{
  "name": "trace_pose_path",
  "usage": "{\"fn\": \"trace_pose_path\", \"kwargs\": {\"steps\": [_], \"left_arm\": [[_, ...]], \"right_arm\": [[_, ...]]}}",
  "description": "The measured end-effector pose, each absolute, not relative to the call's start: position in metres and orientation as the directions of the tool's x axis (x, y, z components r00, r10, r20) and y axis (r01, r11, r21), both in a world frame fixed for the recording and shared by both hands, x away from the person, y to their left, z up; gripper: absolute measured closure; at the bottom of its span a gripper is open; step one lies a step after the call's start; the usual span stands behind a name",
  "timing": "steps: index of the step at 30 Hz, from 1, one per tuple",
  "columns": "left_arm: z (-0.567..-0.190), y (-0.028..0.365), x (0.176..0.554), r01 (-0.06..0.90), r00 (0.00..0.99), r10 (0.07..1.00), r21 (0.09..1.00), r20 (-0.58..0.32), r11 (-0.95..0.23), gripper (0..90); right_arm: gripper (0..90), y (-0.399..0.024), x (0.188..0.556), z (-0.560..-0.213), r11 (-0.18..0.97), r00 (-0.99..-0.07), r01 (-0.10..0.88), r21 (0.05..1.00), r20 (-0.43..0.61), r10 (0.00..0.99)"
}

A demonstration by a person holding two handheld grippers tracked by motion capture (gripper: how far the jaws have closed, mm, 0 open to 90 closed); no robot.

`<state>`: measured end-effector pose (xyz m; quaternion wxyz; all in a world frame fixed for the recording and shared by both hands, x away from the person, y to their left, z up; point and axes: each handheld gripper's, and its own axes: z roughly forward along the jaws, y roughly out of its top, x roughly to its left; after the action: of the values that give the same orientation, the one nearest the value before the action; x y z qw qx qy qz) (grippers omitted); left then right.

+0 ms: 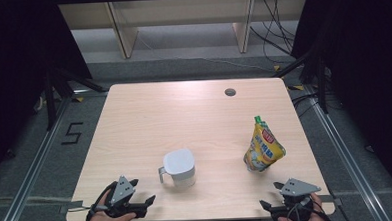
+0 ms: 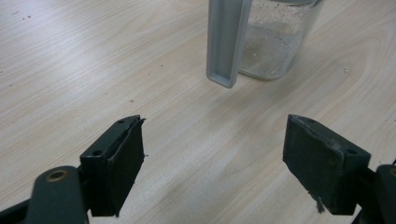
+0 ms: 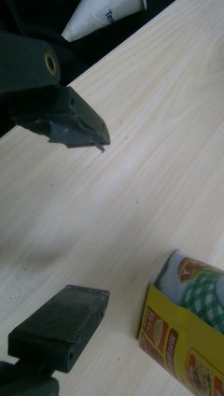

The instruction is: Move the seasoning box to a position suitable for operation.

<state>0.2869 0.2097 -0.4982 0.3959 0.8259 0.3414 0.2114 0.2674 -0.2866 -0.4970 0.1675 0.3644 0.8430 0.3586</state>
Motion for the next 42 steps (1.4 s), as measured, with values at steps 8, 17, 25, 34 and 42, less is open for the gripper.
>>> {"fn": "trace_pose_path", "kwargs": {"steps": [8,17,25,34,42], "left_arm": [[-0.497,0.204,0.292,0.370,0.694,0.715,0.808,0.089,-0.459,28.1],[-0.497,0.192,0.308,0.366,0.669,0.741,0.844,0.053,-0.391,37.2],[-0.497,0.178,0.323,0.335,0.687,0.724,0.857,0.062,-0.391,47.1],[-0.495,0.171,0.329,0.305,0.678,0.731,0.875,0.078,-0.377,68.6],[-0.495,0.172,0.339,0.296,0.685,0.725,0.881,0.074,-0.369,70.4]], "right_arm": [[22.5,-0.286,0.267,-0.497,0.465,-0.675,0.491,0.737,-0.017,0.738],[22.5,-0.285,0.267,-0.498,0.460,-0.671,0.505,0.730,-0.002,0.741],[22.5,-0.285,0.269,-0.498,0.487,-0.689,0.490,0.723,-0.021,0.725],[22.7,-0.284,0.269,-0.499,0.484,-0.687,0.490,0.725,-0.020,0.726],[22.7,-0.285,0.270,-0.499,0.491,-0.691,0.479,0.727,-0.033,0.722]]}}
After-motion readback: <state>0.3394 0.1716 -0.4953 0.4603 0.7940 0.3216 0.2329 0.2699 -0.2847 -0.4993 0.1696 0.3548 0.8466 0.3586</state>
